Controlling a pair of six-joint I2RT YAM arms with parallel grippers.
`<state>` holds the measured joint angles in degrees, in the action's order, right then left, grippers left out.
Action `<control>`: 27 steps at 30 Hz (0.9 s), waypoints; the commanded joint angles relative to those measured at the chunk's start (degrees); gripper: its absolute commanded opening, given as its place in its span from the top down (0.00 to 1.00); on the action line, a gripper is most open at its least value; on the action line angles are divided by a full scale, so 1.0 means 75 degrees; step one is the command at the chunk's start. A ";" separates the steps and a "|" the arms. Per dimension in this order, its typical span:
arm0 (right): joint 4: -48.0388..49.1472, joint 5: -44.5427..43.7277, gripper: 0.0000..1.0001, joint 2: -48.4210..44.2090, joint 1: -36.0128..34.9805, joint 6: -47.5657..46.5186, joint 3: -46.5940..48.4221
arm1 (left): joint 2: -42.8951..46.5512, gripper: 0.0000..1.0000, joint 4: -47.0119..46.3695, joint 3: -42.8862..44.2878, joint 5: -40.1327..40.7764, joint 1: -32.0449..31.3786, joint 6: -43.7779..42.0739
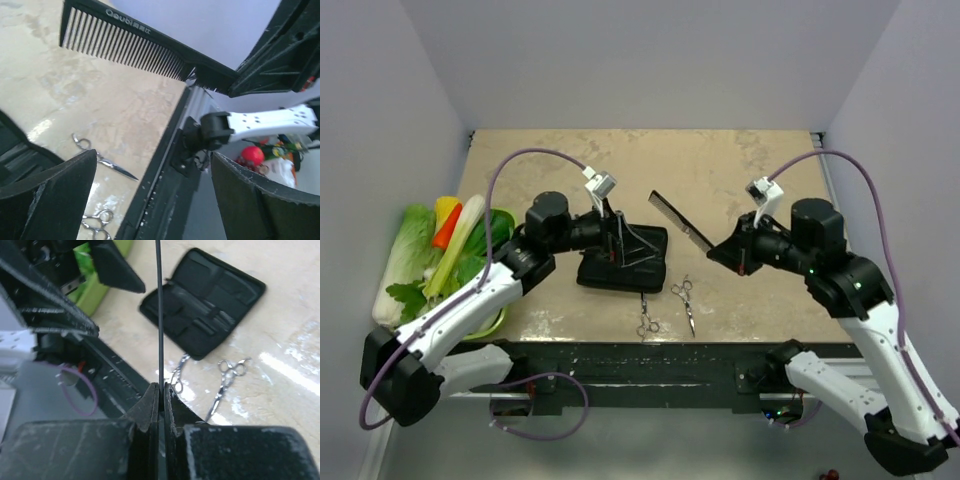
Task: Sort the hair-cutting tools
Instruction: Adjust the comb.
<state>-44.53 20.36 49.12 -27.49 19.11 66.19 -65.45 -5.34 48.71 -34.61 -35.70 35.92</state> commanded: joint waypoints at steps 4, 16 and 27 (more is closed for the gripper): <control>-0.1398 0.2592 1.00 -0.1099 -0.0015 -0.0205 0.0760 | 0.1191 0.00 0.1181 0.0877 -0.1584 0.0050 0.0191; -0.0976 0.4036 1.00 -0.1956 -0.0238 0.0393 0.0174 | 0.2199 0.06 0.0982 0.0690 -0.2873 0.0038 0.0484; -0.0426 0.4106 1.00 -0.1476 -0.0238 0.0533 0.0151 | 0.2340 0.28 0.0575 0.0373 -0.3248 0.0038 0.0542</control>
<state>-52.03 49.08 36.56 -29.21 21.82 67.35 -48.51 1.89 52.40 -56.40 -35.64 38.50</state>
